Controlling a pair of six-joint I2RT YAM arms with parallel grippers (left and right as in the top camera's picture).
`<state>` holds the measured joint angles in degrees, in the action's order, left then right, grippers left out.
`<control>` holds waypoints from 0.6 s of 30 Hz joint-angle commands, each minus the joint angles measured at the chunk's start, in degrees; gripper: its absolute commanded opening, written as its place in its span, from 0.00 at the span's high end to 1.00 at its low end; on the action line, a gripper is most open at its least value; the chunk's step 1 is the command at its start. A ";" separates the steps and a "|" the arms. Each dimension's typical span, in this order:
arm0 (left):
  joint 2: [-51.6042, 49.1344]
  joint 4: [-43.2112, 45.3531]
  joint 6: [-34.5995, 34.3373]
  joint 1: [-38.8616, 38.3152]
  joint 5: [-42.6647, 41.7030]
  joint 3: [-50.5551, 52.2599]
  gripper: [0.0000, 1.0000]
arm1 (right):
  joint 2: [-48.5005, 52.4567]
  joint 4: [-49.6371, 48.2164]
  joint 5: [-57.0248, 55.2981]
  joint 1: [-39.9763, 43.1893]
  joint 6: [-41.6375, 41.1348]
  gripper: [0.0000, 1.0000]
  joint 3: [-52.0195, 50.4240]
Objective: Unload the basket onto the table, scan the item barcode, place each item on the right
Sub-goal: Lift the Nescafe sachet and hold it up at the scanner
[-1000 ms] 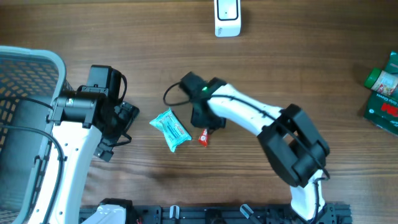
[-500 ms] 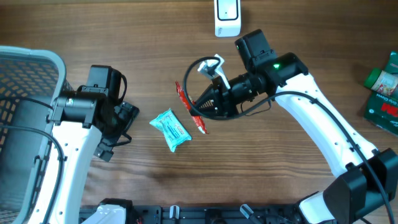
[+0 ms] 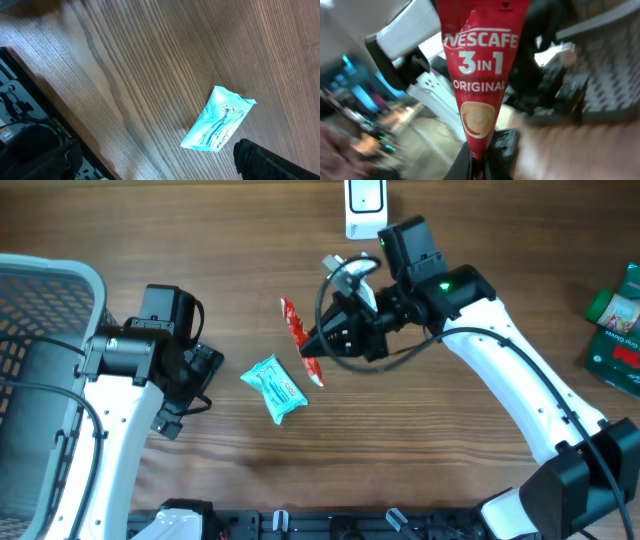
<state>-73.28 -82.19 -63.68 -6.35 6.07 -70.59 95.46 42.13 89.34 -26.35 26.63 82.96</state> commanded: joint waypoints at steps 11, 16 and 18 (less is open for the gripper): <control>0.52 -0.04 0.28 0.26 -0.04 -0.72 0.00 | -1.29 -72.06 3.63 -2.36 13.46 0.96 0.50; 0.52 -0.04 0.26 0.26 -0.04 -0.72 0.00 | -1.36 -89.92 3.56 -2.64 13.51 0.96 0.50; 0.52 -0.04 0.26 0.26 -0.04 -0.72 0.00 | -1.40 -95.41 3.56 -2.73 13.46 0.96 0.50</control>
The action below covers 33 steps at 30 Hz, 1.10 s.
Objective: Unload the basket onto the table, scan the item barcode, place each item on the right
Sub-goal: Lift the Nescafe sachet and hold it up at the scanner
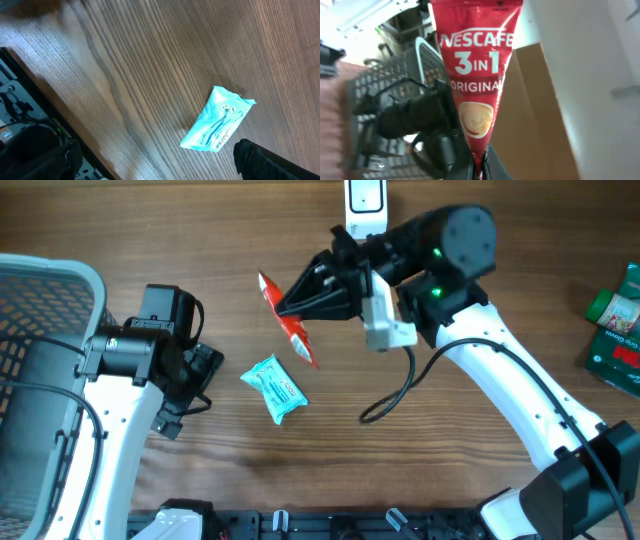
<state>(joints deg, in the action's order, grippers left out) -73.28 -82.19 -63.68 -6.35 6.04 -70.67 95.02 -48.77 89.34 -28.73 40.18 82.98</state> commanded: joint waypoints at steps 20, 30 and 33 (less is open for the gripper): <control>0.52 -0.04 0.28 0.26 -0.02 -0.63 0.00 | -0.61 58.75 -10.12 2.47 -8.26 0.96 0.46; 0.52 -0.04 0.26 0.26 -0.02 -0.63 0.00 | -0.07 82.55 -56.74 2.49 -52.63 0.96 0.15; 0.52 -0.04 0.26 0.26 -0.02 -0.63 0.00 | 1.75 79.38 -66.82 2.71 -65.02 0.96 0.15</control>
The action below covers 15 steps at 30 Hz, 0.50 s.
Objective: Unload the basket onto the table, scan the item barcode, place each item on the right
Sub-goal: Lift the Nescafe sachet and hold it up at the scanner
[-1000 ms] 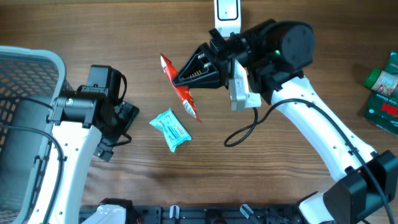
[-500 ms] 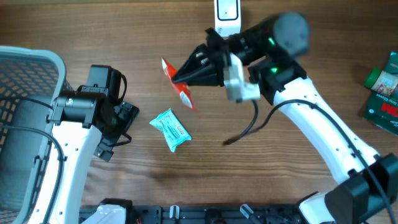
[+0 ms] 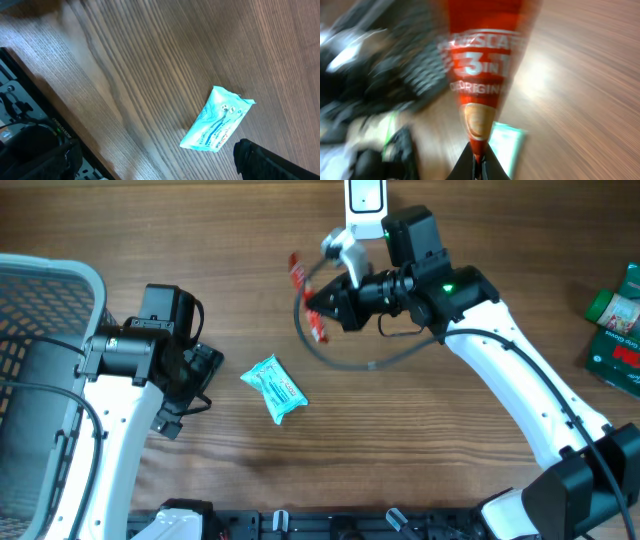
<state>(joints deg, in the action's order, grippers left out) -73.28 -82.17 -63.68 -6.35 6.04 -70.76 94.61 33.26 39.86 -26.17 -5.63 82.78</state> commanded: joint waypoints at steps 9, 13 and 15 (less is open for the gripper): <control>0.52 -0.07 0.28 0.26 -0.02 -0.55 0.00 | 20.61 -27.26 -10.93 8.68 -39.32 0.95 1.49; 0.52 -0.07 0.26 0.26 -0.02 -0.55 0.00 | 31.30 -38.10 -3.65 12.81 -44.04 0.95 7.74; 0.52 -0.07 0.26 0.26 -0.02 -0.55 0.00 | 36.74 -38.95 -1.99 13.20 -44.94 0.95 13.49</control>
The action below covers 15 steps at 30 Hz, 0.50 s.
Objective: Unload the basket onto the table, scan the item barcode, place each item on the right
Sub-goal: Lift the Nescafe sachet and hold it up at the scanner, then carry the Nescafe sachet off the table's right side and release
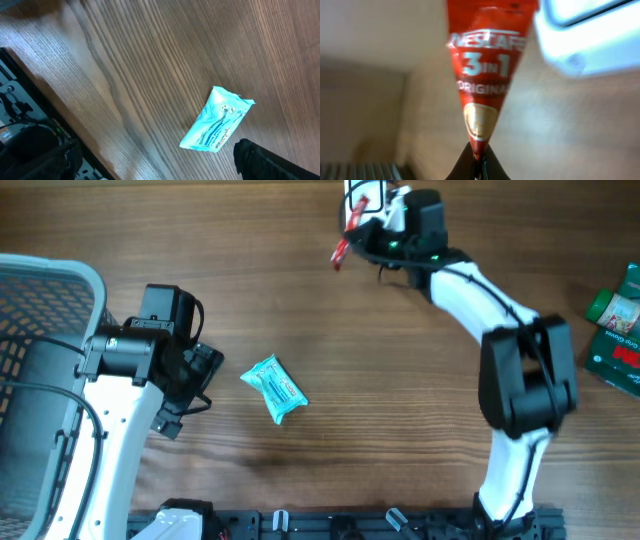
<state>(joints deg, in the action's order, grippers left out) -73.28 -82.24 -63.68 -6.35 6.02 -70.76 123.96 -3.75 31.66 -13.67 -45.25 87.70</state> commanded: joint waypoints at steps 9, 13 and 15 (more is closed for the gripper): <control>0.52 0.00 0.26 0.26 0.00 -0.55 0.00 | 16.41 2.47 7.37 0.02 -6.34 0.95 21.75; 0.52 0.00 0.26 0.26 0.00 -0.55 0.00 | 15.56 7.37 1.81 0.17 2.19 0.95 21.75; 0.52 0.00 0.26 0.26 0.00 -0.55 0.00 | 12.72 11.54 -1.70 0.42 8.33 0.95 21.84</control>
<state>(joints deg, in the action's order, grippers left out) -73.28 -82.21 -63.68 -6.35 6.04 -70.76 139.59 4.49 35.66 -13.72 -46.83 108.20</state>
